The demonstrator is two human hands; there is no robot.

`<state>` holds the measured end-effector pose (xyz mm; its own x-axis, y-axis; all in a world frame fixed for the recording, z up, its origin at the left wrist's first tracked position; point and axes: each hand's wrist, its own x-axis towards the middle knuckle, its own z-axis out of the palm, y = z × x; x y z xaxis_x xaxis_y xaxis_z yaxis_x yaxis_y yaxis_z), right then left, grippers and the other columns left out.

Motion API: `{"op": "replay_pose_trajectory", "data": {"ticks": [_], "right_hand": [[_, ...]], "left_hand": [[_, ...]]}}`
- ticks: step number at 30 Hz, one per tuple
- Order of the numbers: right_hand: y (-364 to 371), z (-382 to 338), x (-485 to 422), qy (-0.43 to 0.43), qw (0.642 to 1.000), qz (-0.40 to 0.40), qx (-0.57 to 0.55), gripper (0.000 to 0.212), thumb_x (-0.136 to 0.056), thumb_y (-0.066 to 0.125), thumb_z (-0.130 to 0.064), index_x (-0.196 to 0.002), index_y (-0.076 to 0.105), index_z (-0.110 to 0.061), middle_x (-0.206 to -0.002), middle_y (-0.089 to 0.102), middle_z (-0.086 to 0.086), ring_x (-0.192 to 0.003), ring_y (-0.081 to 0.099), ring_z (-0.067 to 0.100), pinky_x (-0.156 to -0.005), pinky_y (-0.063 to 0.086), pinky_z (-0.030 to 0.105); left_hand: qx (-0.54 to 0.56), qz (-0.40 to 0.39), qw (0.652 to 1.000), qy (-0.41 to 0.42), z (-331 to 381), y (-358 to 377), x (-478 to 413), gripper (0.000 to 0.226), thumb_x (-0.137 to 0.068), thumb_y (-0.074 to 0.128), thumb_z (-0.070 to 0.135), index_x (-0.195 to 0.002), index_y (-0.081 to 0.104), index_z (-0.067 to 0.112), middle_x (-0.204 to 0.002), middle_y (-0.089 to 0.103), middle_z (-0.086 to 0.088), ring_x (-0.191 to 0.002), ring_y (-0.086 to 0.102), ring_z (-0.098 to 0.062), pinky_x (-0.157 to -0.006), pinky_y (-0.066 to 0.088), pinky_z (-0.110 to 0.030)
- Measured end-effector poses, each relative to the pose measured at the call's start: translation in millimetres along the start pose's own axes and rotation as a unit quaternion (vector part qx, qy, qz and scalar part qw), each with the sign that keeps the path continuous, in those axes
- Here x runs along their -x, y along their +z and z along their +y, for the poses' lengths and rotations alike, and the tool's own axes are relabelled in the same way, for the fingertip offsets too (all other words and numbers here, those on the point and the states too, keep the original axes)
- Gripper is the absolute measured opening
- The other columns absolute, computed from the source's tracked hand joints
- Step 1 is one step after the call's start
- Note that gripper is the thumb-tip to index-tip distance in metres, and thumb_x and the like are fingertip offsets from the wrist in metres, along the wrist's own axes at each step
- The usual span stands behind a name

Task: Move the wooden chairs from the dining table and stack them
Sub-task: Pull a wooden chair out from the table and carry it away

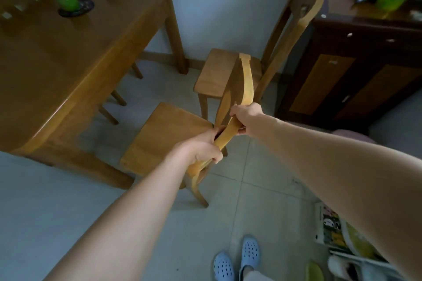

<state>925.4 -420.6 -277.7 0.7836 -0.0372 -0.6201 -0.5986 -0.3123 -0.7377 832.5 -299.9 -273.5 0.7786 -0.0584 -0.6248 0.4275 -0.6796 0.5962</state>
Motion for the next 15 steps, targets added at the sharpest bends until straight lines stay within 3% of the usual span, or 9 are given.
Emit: {"op": "replay_pose_trajectory", "data": {"ticks": [4, 7, 10, 15], "right_hand": [[-26, 21, 9, -0.002, 0.999, 0.044, 0.008, 0.019, -0.086, 0.061, -0.015, -0.075, 0.046, -0.013, -0.073, 0.057, 0.009, -0.055, 0.062, 0.021, -0.033, 0.048, 0.024], [-54, 34, 13, -0.002, 0.998, 0.055, 0.015, 0.015, -0.085, 0.062, -0.015, -0.078, 0.050, -0.010, -0.074, 0.059, 0.010, -0.057, 0.063, 0.022, -0.038, 0.050, 0.028], [-85, 49, 18, 0.004, 0.998, 0.061, 0.026, 0.014, -0.082, 0.063, -0.015, -0.080, 0.051, -0.009, -0.075, 0.060, 0.012, -0.059, 0.064, 0.024, -0.046, 0.055, 0.031], [-140, 76, 29, 0.012, 0.997, 0.067, 0.033, 0.015, -0.082, 0.063, -0.014, -0.092, 0.054, -0.006, -0.076, 0.058, 0.011, -0.059, 0.062, 0.023, -0.040, 0.049, 0.027]], "left_hand": [[0.031, -0.013, 0.999, 0.026, 14, 29, 11, 0.096, -0.058, 0.062, 0.000, -0.141, 0.043, 0.044, -0.089, 0.061, -0.004, -0.090, 0.063, -0.029, -0.084, 0.057, -0.051], [0.040, -0.024, 0.998, 0.034, 31, 55, 13, 0.099, -0.056, 0.061, 0.002, -0.142, 0.041, 0.046, -0.108, 0.059, -0.008, -0.096, 0.062, -0.035, -0.080, 0.058, -0.055], [0.047, -0.028, 0.998, 0.039, 48, 85, 13, 0.102, -0.054, 0.062, 0.005, -0.145, 0.038, 0.045, -0.125, 0.054, -0.009, -0.097, 0.060, -0.028, -0.086, 0.057, -0.049], [0.062, -0.040, 0.996, 0.055, 82, 136, 13, 0.099, -0.051, 0.069, 0.010, -0.141, 0.040, 0.042, -0.125, 0.054, -0.001, -0.105, 0.059, -0.023, -0.088, 0.056, -0.044]]}}
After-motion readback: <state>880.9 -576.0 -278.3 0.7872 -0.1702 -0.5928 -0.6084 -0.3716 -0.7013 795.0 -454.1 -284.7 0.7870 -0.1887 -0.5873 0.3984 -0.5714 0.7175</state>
